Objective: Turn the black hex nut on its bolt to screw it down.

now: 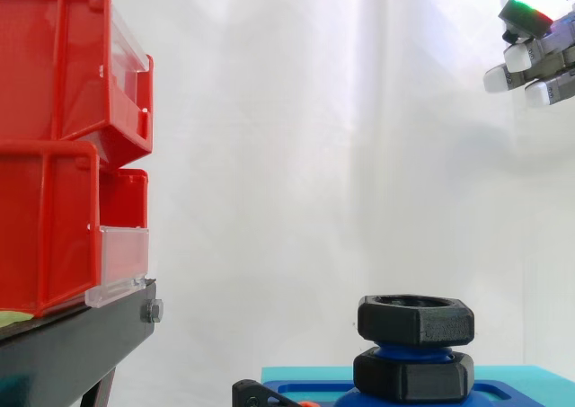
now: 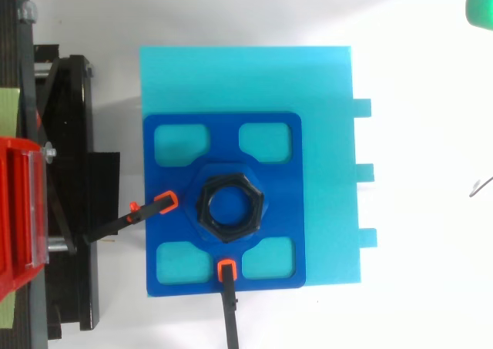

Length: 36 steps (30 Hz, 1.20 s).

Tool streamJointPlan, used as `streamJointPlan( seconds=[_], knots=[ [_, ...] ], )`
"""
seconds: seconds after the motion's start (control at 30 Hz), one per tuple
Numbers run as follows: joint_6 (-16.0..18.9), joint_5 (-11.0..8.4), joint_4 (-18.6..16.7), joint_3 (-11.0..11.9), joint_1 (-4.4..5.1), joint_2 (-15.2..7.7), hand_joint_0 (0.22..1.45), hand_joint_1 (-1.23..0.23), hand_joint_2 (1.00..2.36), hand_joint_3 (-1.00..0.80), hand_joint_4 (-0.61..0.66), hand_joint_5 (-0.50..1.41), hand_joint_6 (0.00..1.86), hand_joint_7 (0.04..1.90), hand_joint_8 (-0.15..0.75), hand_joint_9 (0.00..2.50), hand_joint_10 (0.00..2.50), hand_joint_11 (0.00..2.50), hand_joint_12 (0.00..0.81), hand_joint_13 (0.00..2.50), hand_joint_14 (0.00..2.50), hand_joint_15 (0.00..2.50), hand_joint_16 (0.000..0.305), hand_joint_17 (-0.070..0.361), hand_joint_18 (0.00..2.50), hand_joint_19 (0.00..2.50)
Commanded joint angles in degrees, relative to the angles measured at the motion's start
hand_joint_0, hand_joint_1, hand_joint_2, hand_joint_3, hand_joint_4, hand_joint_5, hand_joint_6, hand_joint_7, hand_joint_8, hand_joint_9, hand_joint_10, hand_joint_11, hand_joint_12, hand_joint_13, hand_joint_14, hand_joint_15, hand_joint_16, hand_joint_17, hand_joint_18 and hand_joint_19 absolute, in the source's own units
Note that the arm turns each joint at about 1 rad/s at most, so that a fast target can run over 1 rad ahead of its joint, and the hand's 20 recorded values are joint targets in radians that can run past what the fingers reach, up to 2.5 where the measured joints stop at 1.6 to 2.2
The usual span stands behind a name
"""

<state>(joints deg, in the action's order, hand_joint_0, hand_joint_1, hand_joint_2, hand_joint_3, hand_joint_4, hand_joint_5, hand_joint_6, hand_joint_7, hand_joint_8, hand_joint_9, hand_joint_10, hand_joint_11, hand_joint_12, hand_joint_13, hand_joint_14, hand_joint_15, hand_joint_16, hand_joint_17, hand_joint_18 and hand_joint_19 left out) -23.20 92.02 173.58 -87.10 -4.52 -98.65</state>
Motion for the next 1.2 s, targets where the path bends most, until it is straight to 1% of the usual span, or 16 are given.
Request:
streamJointPlan(
  seconds=[0.0, 0.3, 0.33, 0.37, 0.6, 0.67, 0.7, 0.8, 0.83, 0.9, 0.97, 1.03, 1.07, 1.1, 1.13, 1.17],
  knots=[
    [0.00, 0.00, 0.00, 0.00, 0.04, -0.05, 0.52, -0.45, 1.00, -0.50, 0.25, -0.18, 0.50, 0.87, 0.269, 0.50, 0.00, 0.09, 0.328, 0.22, 0.00, 0.00, 0.048, 0.107, 0.34, 0.19],
    [0.00, 0.00, 0.00, 0.00, -0.05, 0.03, 0.52, -0.45, 1.00, -0.50, 0.25, -0.18, 0.50, 0.87, 0.269, 0.50, 0.00, 0.09, 0.328, 0.22, 0.00, 0.00, 0.048, 0.107, 0.34, 0.19],
    [0.00, 0.00, 0.00, 0.00, 0.04, 0.03, 0.65, -0.02, 1.00, -0.50, 0.00, -0.30, 0.50, 0.50, 0.000, 0.00, 0.00, 0.00, 0.000, 0.00, 0.00, 0.00, 0.000, 0.000, 0.00, 0.00],
    [0.00, 0.00, 0.00, 0.09, 0.04, 0.03, 0.58, -0.50, 1.00, -0.50, 0.22, -0.20, 0.50, 0.70, 0.255, 0.61, 0.00, 0.14, 0.319, 0.33, 0.00, 0.00, 0.046, 0.103, 0.48, 0.32],
    [0.00, 0.00, 0.00, 0.00, -0.05, 0.03, 0.58, -0.50, 1.00, -0.50, 0.22, -0.20, 0.50, 0.70, 0.257, 0.62, 0.00, 0.14, 0.319, 0.33, 0.00, 0.00, 0.046, 0.103, 0.49, 0.32],
    [0.00, 0.18, 0.00, 0.00, 0.04, 0.03, 0.58, -0.50, 1.00, -0.50, 0.22, -0.20, 0.50, 0.70, 0.256, 0.62, 0.00, 0.14, 0.318, 0.33, 0.00, 0.00, 0.046, 0.103, 0.49, 0.32],
    [-0.18, 0.18, 0.18, 0.00, 0.30, 0.03, 0.58, -0.50, 1.00, -0.50, 0.22, -0.20, 0.50, 0.70, 0.257, 0.62, 0.00, 0.15, 0.318, 0.33, 0.00, 0.00, 0.046, 0.103, 0.49, 0.33],
    [-0.70, 0.18, 1.14, 0.00, 0.48, 0.03, 0.58, -0.50, 1.00, -0.50, 0.22, -0.20, 0.50, 0.70, 0.258, 0.62, 0.00, 0.14, 0.318, 0.33, 0.00, 0.00, 0.046, 0.103, 0.49, 0.32],
    [-1.93, 0.35, 1.76, 0.00, 0.65, 0.03, 0.58, -0.50, 1.00, -0.50, 0.22, -0.20, 0.50, 0.70, 0.258, 0.62, 0.00, 0.14, 0.318, 0.33, 0.00, 0.00, 0.046, 0.103, 0.49, 0.32],
    [-2.55, 0.62, 1.67, 0.00, 0.74, -0.14, 0.58, -0.50, 1.00, -0.50, 0.22, -0.20, 0.50, 0.70, 0.257, 0.62, 0.00, 0.14, 0.318, 0.33, 0.00, 0.00, 0.046, 0.103, 0.49, 0.32],
    [-4.66, 1.05, 1.14, 0.00, 0.92, -0.32, 0.58, -0.50, 1.00, -0.50, 0.22, -0.20, 0.50, 0.69, 0.258, 0.62, 0.00, 0.14, 0.318, 0.33, 0.00, 0.00, 0.046, 0.103, 0.49, 0.32],
    [-5.01, 1.05, 1.06, 0.00, 1.00, -0.41, 0.58, -0.50, 1.00, -0.50, 0.22, -0.20, 0.50, 0.70, 0.258, 0.61, 0.00, 0.14, 0.319, 0.33, 0.00, 0.00, 0.046, 0.103, 0.49, 0.32],
    [-6.42, 1.05, 0.26, 0.09, 1.27, -0.32, 0.58, -0.50, 1.00, -0.50, 0.22, -0.20, 0.50, 0.69, 0.258, 0.62, 0.00, 0.14, 0.319, 0.33, 0.00, 0.00, 0.046, 0.103, 0.49, 0.32],
    [-9.05, 0.79, -1.49, 0.09, 1.79, -0.32, 0.58, -0.50, 1.00, -0.50, 0.22, -0.20, 0.50, 0.69, 0.259, 0.61, 0.00, 0.14, 0.319, 0.33, 0.00, 0.00, 0.046, 0.103, 0.49, 0.32],
    [-10.02, 0.79, -2.02, 0.00, 1.97, -0.32, 0.58, -0.50, 1.00, -0.50, 0.22, -0.20, 0.50, 0.70, 0.259, 0.61, 0.00, 0.14, 0.319, 0.33, 0.00, 0.00, 0.046, 0.103, 0.49, 0.32],
    [-11.78, 0.79, -2.90, 0.00, 2.23, -0.41, 0.58, -0.50, 1.00, -0.50, 0.22, -0.20, 0.50, 0.70, 0.257, 0.61, 0.00, 0.14, 0.319, 0.33, 0.00, 0.00, 0.046, 0.103, 0.49, 0.32]
  ],
)
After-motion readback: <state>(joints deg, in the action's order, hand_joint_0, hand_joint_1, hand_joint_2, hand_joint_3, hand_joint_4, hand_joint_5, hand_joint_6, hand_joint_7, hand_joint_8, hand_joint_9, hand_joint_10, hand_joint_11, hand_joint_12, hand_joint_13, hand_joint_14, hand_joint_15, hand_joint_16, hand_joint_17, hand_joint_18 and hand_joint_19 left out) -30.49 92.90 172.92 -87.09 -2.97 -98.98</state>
